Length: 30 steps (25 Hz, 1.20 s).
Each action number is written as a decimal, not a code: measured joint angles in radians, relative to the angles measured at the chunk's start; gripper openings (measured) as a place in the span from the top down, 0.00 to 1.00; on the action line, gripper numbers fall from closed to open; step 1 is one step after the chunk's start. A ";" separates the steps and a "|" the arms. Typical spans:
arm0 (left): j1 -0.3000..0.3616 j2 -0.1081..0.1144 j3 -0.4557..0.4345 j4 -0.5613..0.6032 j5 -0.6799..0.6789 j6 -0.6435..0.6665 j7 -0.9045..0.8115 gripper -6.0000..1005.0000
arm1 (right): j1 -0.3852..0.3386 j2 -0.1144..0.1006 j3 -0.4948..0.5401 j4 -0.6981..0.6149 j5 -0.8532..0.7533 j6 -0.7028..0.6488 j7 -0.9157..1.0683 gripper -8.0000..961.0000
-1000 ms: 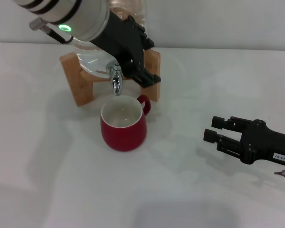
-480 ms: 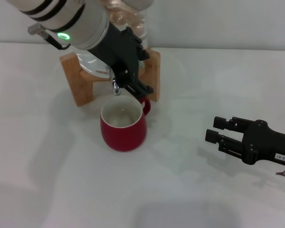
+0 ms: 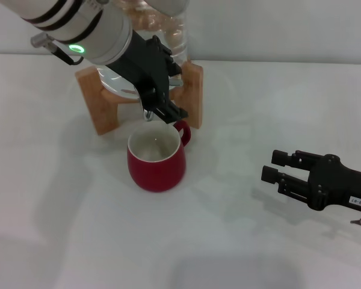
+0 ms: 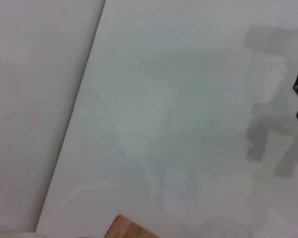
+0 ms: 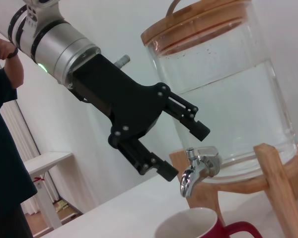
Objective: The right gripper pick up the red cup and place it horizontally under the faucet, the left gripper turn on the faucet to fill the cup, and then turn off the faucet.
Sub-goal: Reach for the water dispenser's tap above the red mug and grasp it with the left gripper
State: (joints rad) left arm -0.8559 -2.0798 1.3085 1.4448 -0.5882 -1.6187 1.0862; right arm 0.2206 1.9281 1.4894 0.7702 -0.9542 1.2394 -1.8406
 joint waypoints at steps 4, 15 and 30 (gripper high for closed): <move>0.002 -0.001 0.000 0.000 0.006 0.016 0.000 0.19 | 0.000 0.000 0.000 0.000 0.000 0.000 0.000 0.50; -0.007 0.000 0.000 -0.060 0.023 0.063 0.009 0.19 | 0.000 0.001 0.000 0.000 0.000 0.000 0.000 0.50; -0.031 0.000 0.012 -0.114 0.015 0.098 0.024 0.19 | 0.000 0.000 0.000 -0.002 0.005 0.000 0.000 0.50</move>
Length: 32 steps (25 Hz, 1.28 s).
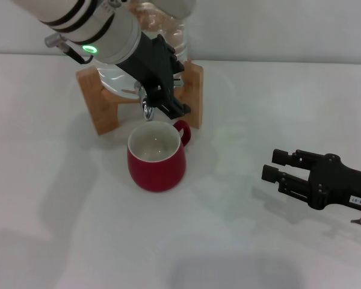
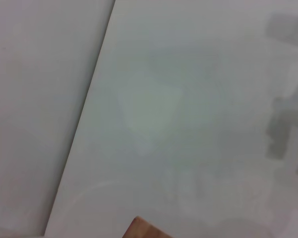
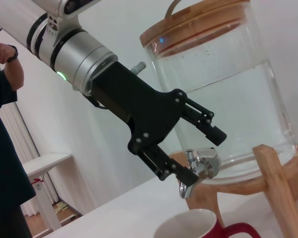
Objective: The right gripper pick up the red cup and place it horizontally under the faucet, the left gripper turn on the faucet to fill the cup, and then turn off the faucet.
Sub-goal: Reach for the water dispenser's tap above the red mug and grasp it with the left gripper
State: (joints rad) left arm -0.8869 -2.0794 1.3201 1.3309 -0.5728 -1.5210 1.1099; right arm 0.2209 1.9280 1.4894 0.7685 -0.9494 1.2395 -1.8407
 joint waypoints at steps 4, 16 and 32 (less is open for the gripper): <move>-0.003 0.000 0.011 -0.001 -0.001 -0.004 0.000 0.19 | 0.000 -0.002 0.001 0.000 0.001 0.001 0.001 0.50; -0.003 -0.001 0.024 0.000 -0.006 -0.042 -0.003 0.19 | -0.009 -0.003 0.023 -0.001 -0.003 0.012 0.005 0.50; 0.009 -0.004 0.037 0.049 -0.024 -0.124 -0.013 0.19 | -0.016 -0.003 0.023 -0.002 -0.005 0.026 0.005 0.50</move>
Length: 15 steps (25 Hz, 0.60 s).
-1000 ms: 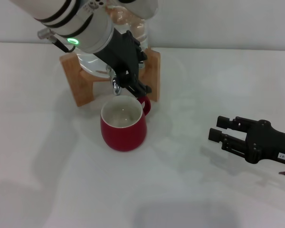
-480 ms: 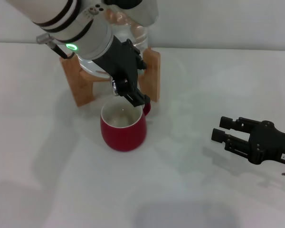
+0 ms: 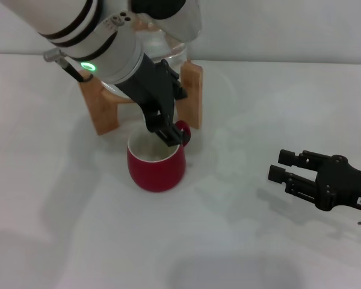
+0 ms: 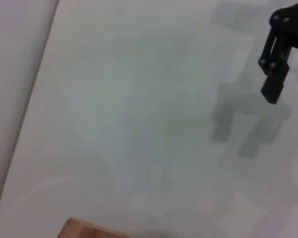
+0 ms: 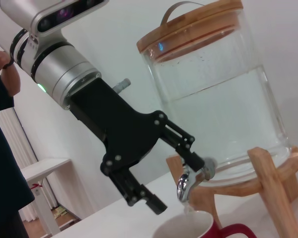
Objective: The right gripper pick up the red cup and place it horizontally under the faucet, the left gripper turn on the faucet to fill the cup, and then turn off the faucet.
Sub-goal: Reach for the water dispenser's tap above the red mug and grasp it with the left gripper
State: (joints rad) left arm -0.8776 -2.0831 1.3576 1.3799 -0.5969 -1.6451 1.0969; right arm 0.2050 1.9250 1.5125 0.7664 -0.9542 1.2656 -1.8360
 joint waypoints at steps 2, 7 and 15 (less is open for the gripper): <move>0.000 0.000 0.000 0.002 -0.002 -0.007 -0.002 0.19 | -0.001 0.000 0.000 0.000 0.000 0.001 0.000 0.50; 0.016 0.000 0.004 0.037 -0.002 -0.009 -0.006 0.19 | -0.002 0.000 0.000 0.000 0.000 0.003 0.000 0.50; 0.025 -0.002 0.029 0.109 -0.003 0.006 -0.030 0.19 | -0.004 -0.001 0.002 0.001 0.000 0.010 0.000 0.50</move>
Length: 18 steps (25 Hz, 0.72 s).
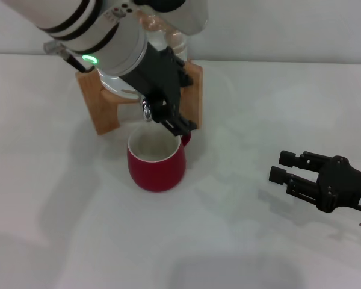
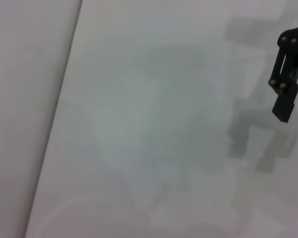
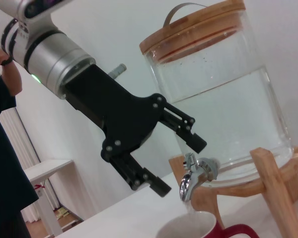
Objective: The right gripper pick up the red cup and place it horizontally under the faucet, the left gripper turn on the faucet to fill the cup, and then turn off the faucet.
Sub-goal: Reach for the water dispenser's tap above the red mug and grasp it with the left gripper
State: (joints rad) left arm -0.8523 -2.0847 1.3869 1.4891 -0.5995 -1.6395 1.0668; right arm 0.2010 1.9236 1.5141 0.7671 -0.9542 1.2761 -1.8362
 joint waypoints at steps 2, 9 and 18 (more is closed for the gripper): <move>0.004 0.000 0.008 0.025 0.000 -0.002 -0.010 0.19 | 0.000 -0.001 0.001 0.000 0.000 0.000 0.000 0.50; 0.104 0.000 0.068 0.225 -0.002 -0.027 -0.049 0.19 | 0.000 -0.003 0.011 0.004 0.000 0.006 0.002 0.50; 0.263 0.000 0.085 0.367 -0.002 -0.060 -0.078 0.19 | -0.001 -0.009 0.016 0.001 -0.001 0.015 0.002 0.50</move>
State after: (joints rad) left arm -0.5889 -2.0851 1.4723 1.8565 -0.6013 -1.7000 0.9892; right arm 0.2000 1.9148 1.5299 0.7682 -0.9553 1.2911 -1.8343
